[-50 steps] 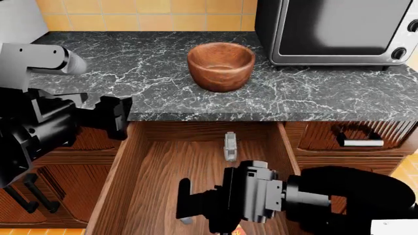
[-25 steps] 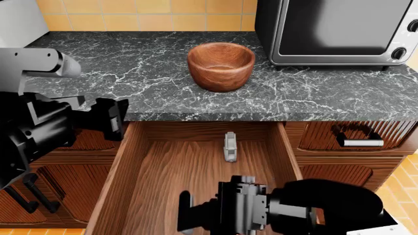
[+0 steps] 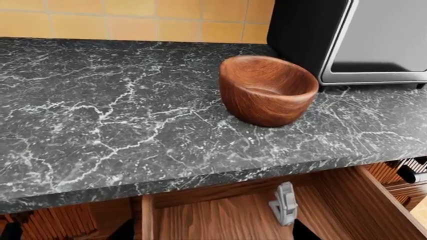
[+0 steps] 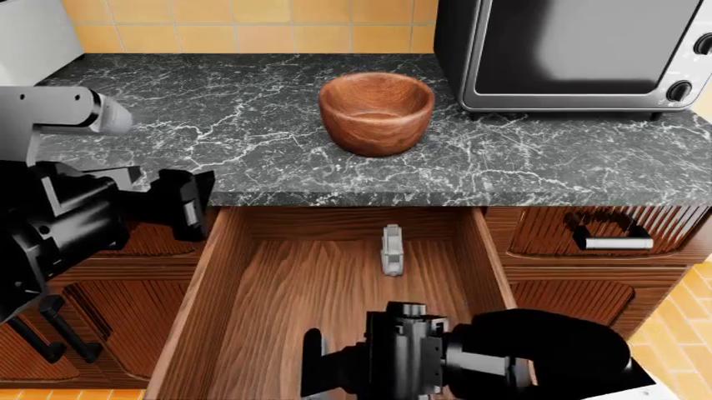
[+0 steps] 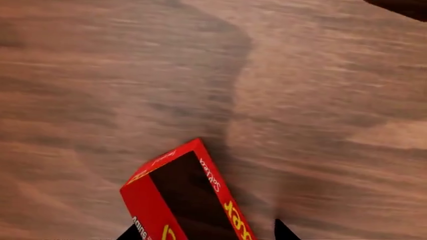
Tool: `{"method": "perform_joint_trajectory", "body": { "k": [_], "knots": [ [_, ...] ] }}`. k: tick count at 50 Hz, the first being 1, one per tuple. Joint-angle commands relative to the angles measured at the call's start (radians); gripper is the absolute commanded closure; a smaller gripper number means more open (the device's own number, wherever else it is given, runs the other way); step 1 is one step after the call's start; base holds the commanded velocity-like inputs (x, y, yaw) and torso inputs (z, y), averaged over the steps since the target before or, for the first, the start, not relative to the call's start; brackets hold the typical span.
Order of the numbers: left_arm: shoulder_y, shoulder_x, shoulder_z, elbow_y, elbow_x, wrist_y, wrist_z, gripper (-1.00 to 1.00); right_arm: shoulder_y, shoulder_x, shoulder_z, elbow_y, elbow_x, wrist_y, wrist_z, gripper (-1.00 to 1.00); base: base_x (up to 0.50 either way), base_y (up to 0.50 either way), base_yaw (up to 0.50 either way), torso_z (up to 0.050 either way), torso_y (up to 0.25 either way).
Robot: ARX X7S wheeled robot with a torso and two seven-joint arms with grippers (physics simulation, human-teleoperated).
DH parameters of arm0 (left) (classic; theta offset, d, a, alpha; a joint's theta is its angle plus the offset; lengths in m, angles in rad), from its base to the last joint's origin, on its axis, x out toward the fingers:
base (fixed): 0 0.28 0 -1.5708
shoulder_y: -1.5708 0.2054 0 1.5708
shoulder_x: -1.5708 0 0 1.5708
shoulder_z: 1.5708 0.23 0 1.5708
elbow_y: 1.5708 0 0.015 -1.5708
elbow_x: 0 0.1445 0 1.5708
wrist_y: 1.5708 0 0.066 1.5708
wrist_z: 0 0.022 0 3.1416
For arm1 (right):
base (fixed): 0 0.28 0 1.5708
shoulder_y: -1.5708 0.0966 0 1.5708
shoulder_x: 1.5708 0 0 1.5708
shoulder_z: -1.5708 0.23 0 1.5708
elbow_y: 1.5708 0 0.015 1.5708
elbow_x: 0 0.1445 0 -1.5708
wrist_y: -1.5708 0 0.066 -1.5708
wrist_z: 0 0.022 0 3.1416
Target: Place the bar in the bowl and close the drawer.
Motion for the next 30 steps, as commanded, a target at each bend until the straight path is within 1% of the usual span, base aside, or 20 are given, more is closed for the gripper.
{"method": "perform_joint_trajectory", "body": {
  "k": [1,4,5,21,30],
  "knots": [
    [0.015,-0.008,-0.005,0.000,0.008,0.008,0.012,-1.00,-0.063,-0.029,-0.008,0.077,-0.047,-0.053,-0.012,-1.00,0.00,0.00,0.00,0.000,0.000],
    [0.019,-0.009,-0.006,-0.002,0.014,0.010,0.017,-1.00,-0.073,-0.035,-0.002,0.093,-0.067,-0.061,-0.025,-1.00,0.00,0.00,0.00,0.000,0.000],
    [0.020,-0.010,-0.006,-0.002,0.015,0.011,0.018,-1.00,-0.076,-0.035,0.002,0.095,-0.073,-0.062,-0.029,1.00,0.00,0.00,0.00,0.000,0.000],
    [0.015,-0.013,0.001,-0.004,0.006,0.015,0.006,-1.00,-0.070,-0.007,0.023,0.054,-0.111,-0.057,-0.011,1.00,0.00,0.00,0.00,0.000,0.000],
    [0.000,-0.012,0.010,-0.008,-0.002,0.014,-0.003,-1.00,0.018,0.049,0.068,-0.072,-0.112,-0.011,0.052,1.00,0.00,0.00,0.00,0.000,0.000]
  ]
}}
